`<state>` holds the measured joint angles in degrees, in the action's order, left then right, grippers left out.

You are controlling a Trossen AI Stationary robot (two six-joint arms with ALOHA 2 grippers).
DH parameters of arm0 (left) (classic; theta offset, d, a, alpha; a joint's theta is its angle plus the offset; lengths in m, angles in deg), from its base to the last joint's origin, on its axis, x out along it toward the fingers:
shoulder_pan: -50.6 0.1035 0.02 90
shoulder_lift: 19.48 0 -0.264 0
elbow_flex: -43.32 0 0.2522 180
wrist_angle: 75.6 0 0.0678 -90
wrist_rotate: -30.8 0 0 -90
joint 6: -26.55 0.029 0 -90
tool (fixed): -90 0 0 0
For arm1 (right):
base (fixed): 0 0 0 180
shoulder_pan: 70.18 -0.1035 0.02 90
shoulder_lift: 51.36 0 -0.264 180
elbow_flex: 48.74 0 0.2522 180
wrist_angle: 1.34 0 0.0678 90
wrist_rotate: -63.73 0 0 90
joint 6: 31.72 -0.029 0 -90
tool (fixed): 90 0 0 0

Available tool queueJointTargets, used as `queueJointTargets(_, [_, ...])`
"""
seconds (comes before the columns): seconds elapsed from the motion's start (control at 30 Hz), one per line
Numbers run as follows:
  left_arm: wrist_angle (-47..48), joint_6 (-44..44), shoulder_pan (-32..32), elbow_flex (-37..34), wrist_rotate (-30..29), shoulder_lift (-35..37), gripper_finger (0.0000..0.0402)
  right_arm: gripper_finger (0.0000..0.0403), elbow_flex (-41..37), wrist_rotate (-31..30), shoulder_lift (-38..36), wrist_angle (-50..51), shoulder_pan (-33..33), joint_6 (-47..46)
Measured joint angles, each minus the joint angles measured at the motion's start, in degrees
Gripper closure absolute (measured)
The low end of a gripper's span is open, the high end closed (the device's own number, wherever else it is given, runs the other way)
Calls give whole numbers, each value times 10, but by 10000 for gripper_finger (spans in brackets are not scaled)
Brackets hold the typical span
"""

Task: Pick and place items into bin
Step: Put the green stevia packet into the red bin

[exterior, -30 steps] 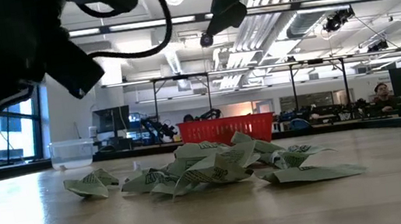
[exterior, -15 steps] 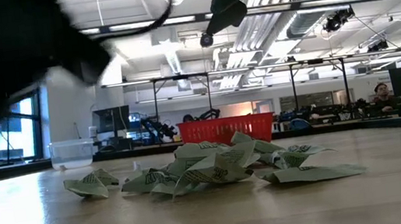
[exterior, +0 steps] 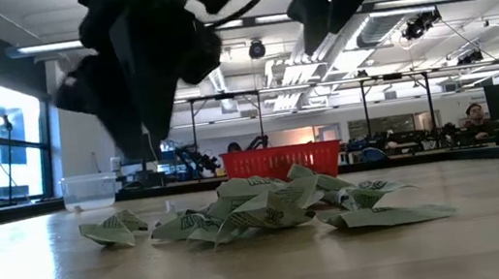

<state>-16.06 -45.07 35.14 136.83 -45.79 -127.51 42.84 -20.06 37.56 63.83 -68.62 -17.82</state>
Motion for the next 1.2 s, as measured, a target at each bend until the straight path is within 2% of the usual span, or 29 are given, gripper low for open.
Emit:
queueJointTargets(0.07, [0, -76, 1, 0, 11, 0, 199, 123, 0, -17, -1, -8, 4, -9])
queueJointTargets(0.17, [5, -142, -10, 0, -9, -1, 195, 123, 0, -24, -1, -32, 11, -31])
queueJointTargets(0.4, [47, -229, -45, -1, -5, -28, 195, 123, 0, -15, -1, -59, 24, -34])
queueJointTargets(0.57, [33, -254, -48, 0, -15, -40, 195, 123, 0, -16, -1, -59, 33, -34])
queueJointTargets(0.67, [-6, -261, -47, 2, -25, -54, 195, 123, 0, -17, -1, -60, 34, -34])
queueJointTargets(0.87, [0, -250, -48, 1, -25, -80, 198, 123, 0, -17, -1, -52, 34, -36])
queueJointTargets(0.97, [7, -230, -47, 4, -24, -84, 222, 123, 0, -18, -1, -46, 34, -44])
queueJointTargets(1.03, [19, -212, -47, 5, -30, -85, 254, 123, 0, -18, -1, -43, 34, -47])
queueJointTargets(1.2, [61, -132, -44, 10, -61, -85, 369, 123, 0, -44, -7, -14, 32, -55])
